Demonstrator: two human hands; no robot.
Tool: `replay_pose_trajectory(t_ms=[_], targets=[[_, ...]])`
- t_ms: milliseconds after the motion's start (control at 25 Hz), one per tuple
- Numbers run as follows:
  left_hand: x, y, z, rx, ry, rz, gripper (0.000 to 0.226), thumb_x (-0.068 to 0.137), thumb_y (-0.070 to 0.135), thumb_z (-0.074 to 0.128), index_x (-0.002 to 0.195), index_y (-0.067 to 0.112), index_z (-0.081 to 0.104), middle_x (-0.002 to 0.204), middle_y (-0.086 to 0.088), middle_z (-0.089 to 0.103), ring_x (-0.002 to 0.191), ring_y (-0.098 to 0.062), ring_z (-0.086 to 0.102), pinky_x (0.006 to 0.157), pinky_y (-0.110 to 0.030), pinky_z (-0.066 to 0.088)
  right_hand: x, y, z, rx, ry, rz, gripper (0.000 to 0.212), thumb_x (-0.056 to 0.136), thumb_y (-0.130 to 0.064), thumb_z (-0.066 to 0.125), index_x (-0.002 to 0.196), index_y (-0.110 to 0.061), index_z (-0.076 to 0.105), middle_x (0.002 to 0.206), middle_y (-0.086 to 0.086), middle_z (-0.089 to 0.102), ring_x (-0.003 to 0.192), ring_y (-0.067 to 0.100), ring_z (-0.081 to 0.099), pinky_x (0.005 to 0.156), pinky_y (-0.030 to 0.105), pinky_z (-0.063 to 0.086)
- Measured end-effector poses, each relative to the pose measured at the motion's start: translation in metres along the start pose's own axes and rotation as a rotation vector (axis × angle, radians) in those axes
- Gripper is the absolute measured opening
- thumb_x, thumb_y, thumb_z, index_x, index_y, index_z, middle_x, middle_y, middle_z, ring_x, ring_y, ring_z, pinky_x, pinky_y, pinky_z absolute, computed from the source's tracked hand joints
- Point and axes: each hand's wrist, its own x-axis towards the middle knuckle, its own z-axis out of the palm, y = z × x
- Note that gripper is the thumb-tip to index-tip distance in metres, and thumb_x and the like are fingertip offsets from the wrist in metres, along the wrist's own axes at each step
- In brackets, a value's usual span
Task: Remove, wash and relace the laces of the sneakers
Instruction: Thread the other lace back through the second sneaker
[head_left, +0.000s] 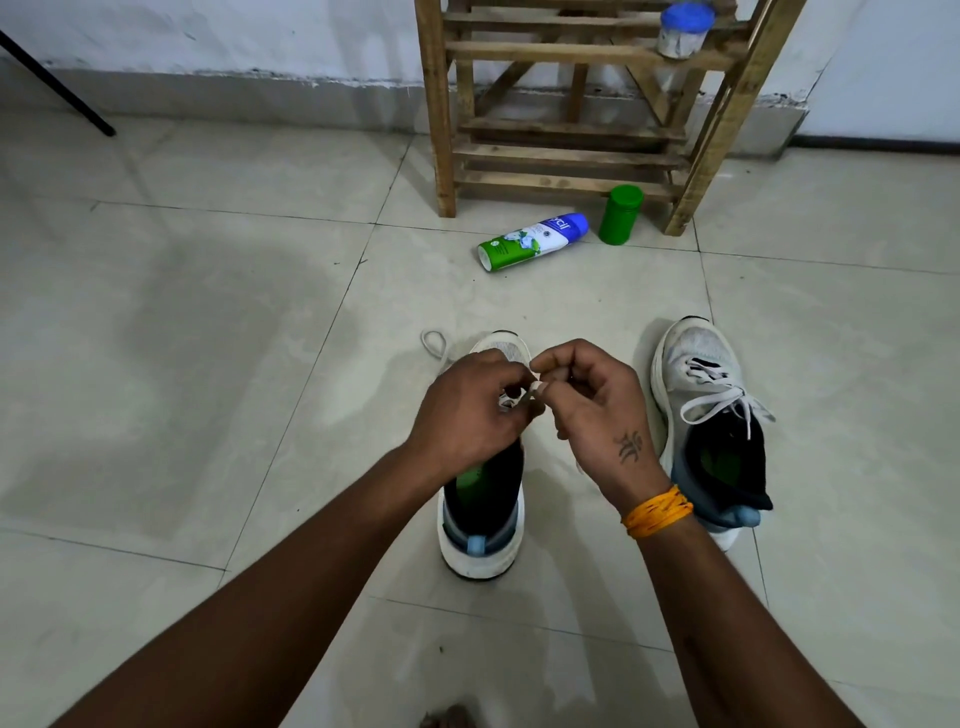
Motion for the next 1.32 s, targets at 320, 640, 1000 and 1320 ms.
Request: replay_pose_trajectory(t_ms=[320, 640, 1000, 1320], targets=[[0.009, 0.012, -0.034, -0.474, 0.121, -0.31, 0.018, 0.083, 0.018, 0.085, 0.075, 0.006, 0.075, 0.058, 0.004, 0.065, 0.054, -0.002, 0.052, 0.056, -0.021, 0.043, -0.01, 0.0, 0.005, -0.29, 0.268, -0.279, 0.01, 0.086, -0.019, 0.067, 0.096, -0.018, 0.07, 0.08, -0.003, 0.064, 0.077, 0.013, 0.062, 0.07, 0.032, 0.051], [0.012, 0.028, -0.053, -0.837, 0.136, -0.452, 0.015, 0.085, 0.013, 0.081, 0.078, 0.001, 0.073, 0.064, -0.005, 0.06, 0.055, -0.015, 0.048, 0.054, -0.026, 0.043, -0.003, 0.017, 0.017, -0.148, -0.021, 0.035, 0.016, 0.105, -0.02, 0.052, 0.092, -0.019, 0.061, 0.067, 0.002, 0.063, 0.06, 0.02, 0.057, 0.058, 0.035, 0.048], [0.012, 0.029, -0.051, -0.872, 0.143, -0.446, 0.021, 0.087, 0.012, 0.079, 0.072, 0.0, 0.07, 0.062, -0.009, 0.06, 0.056, -0.016, 0.047, 0.055, -0.025, 0.042, -0.003, -0.008, 0.025, -0.021, -0.206, -0.011, 0.013, 0.108, -0.02, 0.047, 0.105, -0.016, 0.059, 0.065, 0.006, 0.059, 0.051, 0.018, 0.052, 0.05, 0.029, 0.043], [0.012, 0.025, -0.058, -0.861, 0.252, -0.48, 0.017, 0.088, 0.012, 0.079, 0.073, 0.006, 0.073, 0.08, -0.015, 0.072, 0.06, -0.016, 0.052, 0.057, -0.029, 0.045, 0.003, 0.025, 0.013, -0.601, -0.013, -0.017, 0.013, 0.101, -0.024, 0.051, 0.106, -0.023, 0.063, 0.08, 0.004, 0.07, 0.081, 0.033, 0.065, 0.068, 0.04, 0.048]])
